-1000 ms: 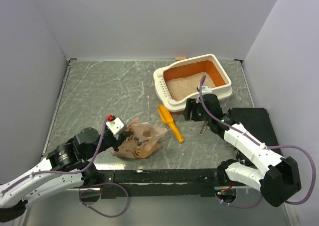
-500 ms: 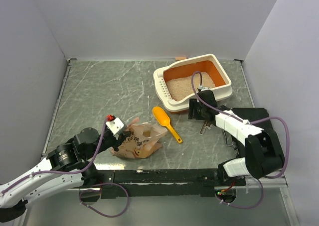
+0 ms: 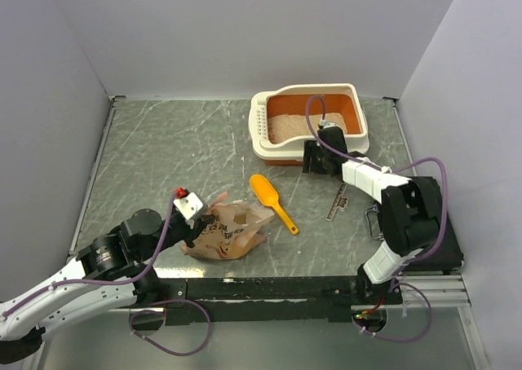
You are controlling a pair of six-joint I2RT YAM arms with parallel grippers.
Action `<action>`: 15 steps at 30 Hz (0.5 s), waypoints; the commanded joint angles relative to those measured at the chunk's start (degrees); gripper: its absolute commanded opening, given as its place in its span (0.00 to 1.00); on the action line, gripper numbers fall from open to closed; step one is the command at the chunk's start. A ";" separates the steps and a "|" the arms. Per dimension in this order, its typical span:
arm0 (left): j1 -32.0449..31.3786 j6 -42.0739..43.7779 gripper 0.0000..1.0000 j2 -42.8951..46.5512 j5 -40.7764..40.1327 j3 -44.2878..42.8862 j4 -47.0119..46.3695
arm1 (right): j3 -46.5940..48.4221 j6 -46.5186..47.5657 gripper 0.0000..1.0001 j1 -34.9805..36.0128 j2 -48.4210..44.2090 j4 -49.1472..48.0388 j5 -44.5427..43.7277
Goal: Fill the litter box with clean litter
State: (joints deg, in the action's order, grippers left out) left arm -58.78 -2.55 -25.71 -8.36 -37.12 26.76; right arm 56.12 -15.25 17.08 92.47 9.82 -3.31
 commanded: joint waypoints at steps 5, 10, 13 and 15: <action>-0.01 0.09 0.01 -0.04 3.08 -1.99 -8.75 | 7.34 3.90 0.74 -0.91 2.73 -7.46 -0.12; -0.01 -0.97 0.01 -0.65 4.58 -2.16 -9.88 | 4.28 3.39 0.76 -0.56 -9.20 -3.23 10.49; -0.01 -1.23 0.01 -0.83 5.46 -2.60 -10.33 | -2.93 2.85 0.78 -0.56 -22.30 -4.72 20.92; -0.01 -1.23 0.01 -0.83 5.63 -2.78 -10.24 | -6.44 2.94 0.78 -0.47 -29.25 -3.24 26.66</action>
State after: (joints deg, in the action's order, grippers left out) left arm -58.70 -2.63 -26.68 -6.09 -37.12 25.76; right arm 54.41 -12.93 16.71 77.60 8.16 8.78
